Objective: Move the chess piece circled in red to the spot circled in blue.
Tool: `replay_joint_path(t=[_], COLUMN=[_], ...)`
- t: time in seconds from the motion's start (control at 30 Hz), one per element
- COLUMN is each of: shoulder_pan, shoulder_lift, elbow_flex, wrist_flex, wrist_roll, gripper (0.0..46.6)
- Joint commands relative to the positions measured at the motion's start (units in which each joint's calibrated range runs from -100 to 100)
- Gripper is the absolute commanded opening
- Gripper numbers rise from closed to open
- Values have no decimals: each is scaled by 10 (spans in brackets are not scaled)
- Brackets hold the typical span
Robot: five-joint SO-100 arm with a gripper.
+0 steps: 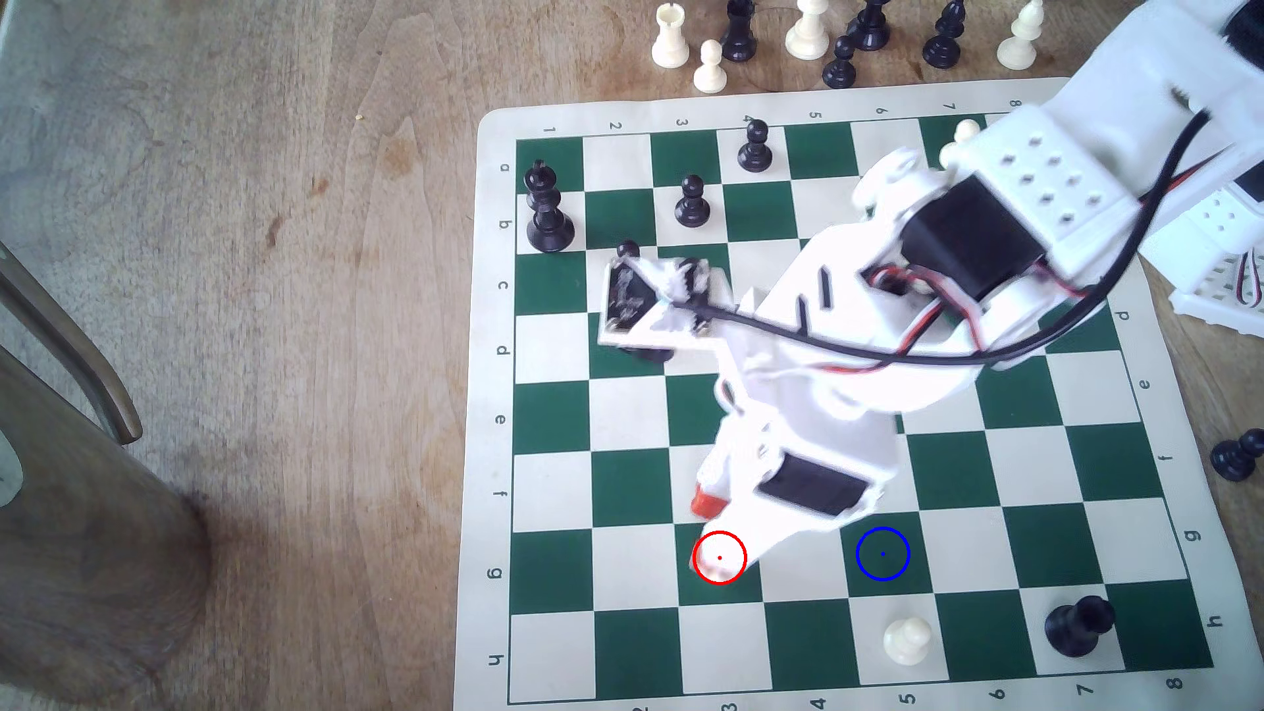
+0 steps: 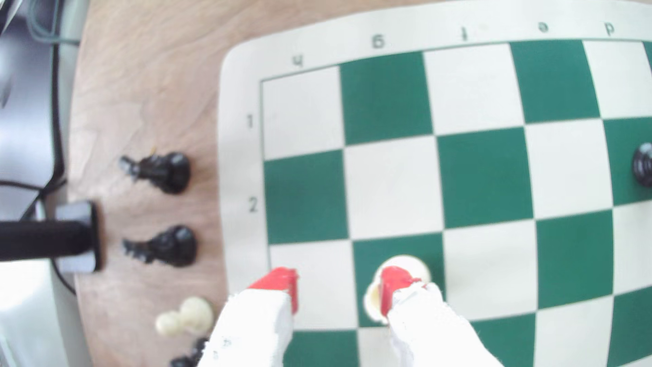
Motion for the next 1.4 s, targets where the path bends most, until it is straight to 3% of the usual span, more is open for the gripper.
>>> replay_joint_path(t=[0.0,0.83,1.37], shoulder_pan=[21,5,6], shoulder_lift=[10,38,14], elbow_flex=[-59,-34,-128], wrist_flex=[7,15,69], wrist_roll=[-8,-4,-3], gripper=[179,174,177])
